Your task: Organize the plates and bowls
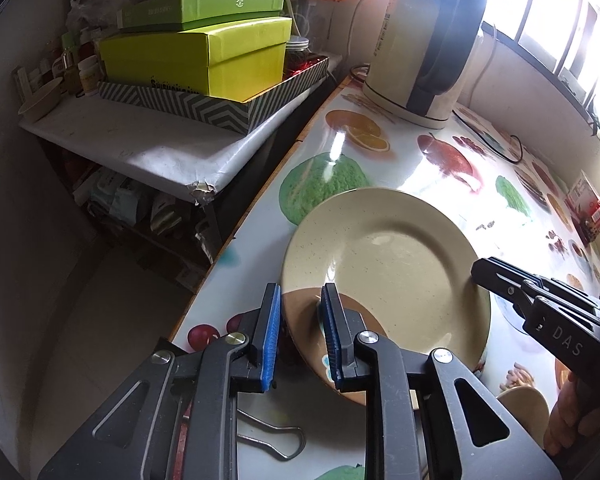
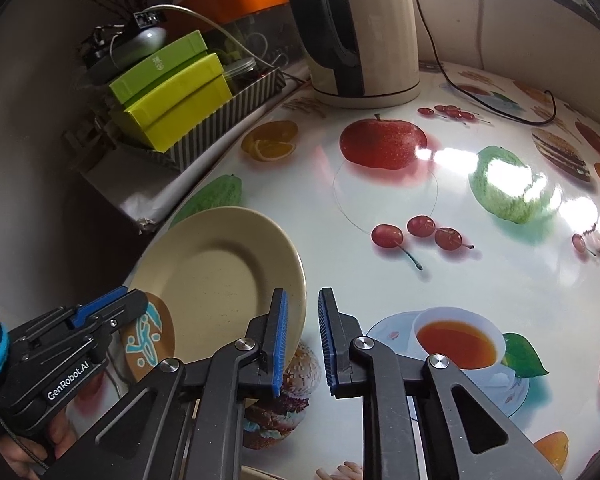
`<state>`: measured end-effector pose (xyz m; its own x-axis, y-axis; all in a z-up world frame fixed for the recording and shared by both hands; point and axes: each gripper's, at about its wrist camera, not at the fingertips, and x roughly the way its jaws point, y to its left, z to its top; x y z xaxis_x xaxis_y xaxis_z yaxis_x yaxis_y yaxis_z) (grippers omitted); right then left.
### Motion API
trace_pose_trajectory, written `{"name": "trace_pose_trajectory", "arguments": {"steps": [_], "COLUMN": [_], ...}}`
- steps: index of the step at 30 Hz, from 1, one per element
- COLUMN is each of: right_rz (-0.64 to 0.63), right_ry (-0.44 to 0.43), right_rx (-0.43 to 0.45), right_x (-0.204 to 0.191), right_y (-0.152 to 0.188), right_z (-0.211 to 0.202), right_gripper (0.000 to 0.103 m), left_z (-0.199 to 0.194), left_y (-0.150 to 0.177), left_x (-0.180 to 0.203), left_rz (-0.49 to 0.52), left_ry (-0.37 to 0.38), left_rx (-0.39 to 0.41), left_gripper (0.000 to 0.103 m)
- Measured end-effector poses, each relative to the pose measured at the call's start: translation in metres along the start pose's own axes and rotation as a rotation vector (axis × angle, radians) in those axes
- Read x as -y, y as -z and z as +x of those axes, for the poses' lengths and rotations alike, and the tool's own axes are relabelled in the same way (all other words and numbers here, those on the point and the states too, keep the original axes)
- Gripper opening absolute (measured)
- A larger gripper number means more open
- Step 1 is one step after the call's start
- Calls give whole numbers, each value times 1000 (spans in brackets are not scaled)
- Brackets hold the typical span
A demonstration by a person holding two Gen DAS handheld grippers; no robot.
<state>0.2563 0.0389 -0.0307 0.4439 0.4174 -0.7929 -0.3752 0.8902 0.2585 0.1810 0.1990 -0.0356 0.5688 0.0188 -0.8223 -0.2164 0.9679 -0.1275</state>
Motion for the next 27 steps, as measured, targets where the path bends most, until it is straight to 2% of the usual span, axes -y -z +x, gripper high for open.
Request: {"name": "trace_pose_trajectory", "arguments": {"steps": [4, 10, 27], "right_rz": [-3, 3, 16], "right_ry": [-11, -15, -19], "right_rx": [1, 2, 7], "right_x": [-2, -1, 1], "right_y": [0, 0, 1], "right_z": [0, 0, -2], "right_gripper": [11, 10, 9], "left_z": [-1, -3, -3], "left_y": [-1, 0, 0], "left_x": [0, 0, 1], "left_rz": [1, 10, 7], "left_ry": [-10, -23, -19], "left_rx": [7, 15, 16], "left_gripper": [17, 14, 13]}}
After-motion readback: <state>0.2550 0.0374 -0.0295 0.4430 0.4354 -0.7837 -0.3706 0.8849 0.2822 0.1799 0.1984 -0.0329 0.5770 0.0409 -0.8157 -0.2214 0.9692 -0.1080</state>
